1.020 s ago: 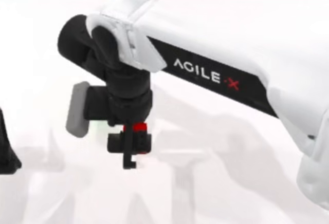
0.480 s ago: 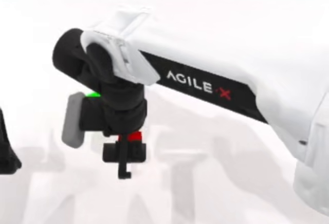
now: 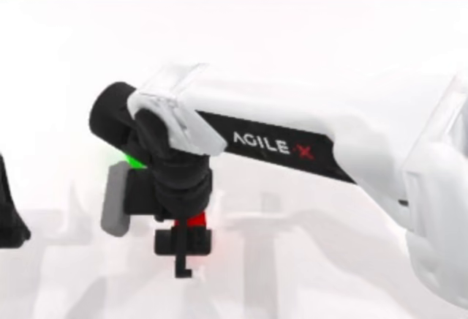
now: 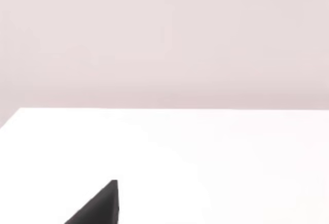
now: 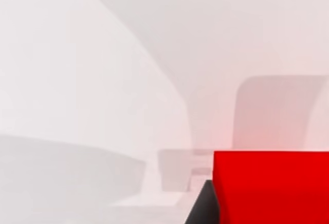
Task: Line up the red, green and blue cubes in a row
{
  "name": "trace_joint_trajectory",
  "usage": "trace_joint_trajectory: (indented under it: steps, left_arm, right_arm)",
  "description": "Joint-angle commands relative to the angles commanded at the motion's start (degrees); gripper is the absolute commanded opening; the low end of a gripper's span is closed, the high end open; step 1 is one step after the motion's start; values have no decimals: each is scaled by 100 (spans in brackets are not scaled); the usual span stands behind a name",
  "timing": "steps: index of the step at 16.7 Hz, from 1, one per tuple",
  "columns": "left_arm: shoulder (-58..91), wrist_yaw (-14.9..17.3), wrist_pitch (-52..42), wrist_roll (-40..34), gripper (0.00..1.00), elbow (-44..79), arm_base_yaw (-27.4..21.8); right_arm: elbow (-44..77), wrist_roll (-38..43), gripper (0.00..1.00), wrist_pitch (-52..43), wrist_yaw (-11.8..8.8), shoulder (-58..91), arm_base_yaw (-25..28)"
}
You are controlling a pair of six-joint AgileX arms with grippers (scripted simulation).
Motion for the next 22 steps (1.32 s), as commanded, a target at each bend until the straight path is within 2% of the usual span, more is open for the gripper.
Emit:
trace_joint_trajectory:
  steps: [2,15,22]
  left_arm:
    - [0,0,0,0,100,0,0]
    - [0,0,0,0,100,0,0]
    - [0,0,0,0,100,0,0]
  right_arm:
    - [0,0,0,0,0,0,0]
    - [0,0,98,0,0,0,0]
    - [0,0,100,0,0,0,0]
